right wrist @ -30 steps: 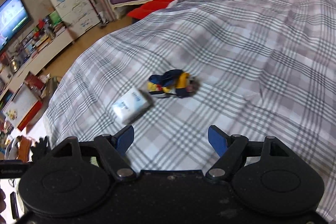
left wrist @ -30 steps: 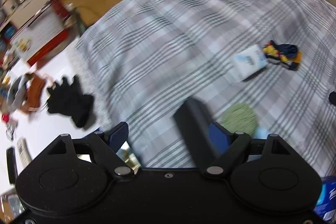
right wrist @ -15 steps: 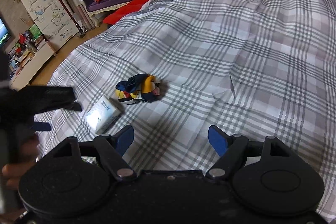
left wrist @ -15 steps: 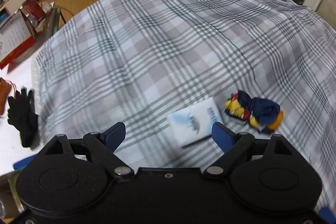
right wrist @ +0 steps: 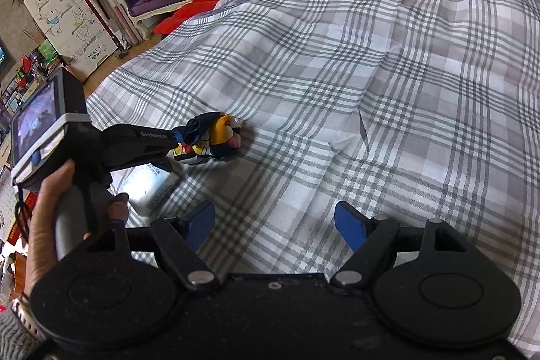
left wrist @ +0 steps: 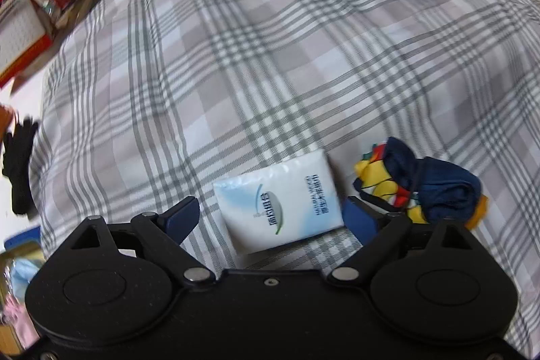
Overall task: Organize soft objects
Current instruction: 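Grasp the white tissue pack with left tool while right grasps the navy-yellow socks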
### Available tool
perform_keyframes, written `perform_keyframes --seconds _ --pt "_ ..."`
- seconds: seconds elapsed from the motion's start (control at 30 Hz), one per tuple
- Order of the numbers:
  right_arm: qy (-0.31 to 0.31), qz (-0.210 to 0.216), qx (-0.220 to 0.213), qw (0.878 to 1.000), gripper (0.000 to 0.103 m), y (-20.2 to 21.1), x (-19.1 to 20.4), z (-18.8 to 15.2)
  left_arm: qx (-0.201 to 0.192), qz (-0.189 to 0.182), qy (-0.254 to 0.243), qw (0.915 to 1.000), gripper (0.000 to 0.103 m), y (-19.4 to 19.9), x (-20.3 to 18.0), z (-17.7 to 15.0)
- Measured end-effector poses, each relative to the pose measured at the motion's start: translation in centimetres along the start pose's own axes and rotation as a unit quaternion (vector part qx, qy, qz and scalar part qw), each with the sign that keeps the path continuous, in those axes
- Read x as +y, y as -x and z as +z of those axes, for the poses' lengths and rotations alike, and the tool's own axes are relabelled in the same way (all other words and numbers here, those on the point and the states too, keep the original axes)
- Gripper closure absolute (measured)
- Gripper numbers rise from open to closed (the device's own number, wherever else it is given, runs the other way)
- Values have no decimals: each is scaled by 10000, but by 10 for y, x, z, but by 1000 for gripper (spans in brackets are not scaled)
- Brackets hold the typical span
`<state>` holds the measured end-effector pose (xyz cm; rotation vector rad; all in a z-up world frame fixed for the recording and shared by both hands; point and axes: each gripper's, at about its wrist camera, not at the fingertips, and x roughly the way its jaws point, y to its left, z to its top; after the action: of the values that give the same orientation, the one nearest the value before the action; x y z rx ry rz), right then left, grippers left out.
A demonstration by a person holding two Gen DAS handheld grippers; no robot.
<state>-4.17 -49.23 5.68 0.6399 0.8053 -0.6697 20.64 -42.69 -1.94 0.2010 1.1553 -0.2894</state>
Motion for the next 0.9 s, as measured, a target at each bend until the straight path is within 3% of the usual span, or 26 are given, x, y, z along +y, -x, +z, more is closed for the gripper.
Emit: perform_keyframes --seconds 0.1,0.17,0.3,0.47,0.6,0.63,0.7,0.73,0.9 --pt "27 -4 20 10000 25 -2 2 0 302 -178 61 9994 13 -13 3 3" --pt "64 -9 13 10000 25 -3 3 -1 485 -322 17 9983 29 -21 5 4" --pt "98 -20 -11 9999 25 -5 5 -1 452 -541 -34 9975 31 -16 17 4" --pt "29 -13 -32 10000 25 -13 6 0 397 -723 -293 9962 31 20 43 -4" --pt "87 -279 -106 9995 25 -20 20 5 365 -873 -539 9941 31 63 66 -22" --pt "106 -294 -154 9994 24 -20 26 8 297 -856 -611 9940 31 73 71 -24" --pt "178 -256 -308 9990 6 -21 40 16 108 -791 -756 9939 31 94 83 -32" --pt "228 -234 -365 9988 3 -25 47 21 28 -712 -836 9939 31 102 87 -36" --pt "638 -367 -200 9971 0 -71 94 52 -245 -550 -1030 9929 31 128 120 -57"
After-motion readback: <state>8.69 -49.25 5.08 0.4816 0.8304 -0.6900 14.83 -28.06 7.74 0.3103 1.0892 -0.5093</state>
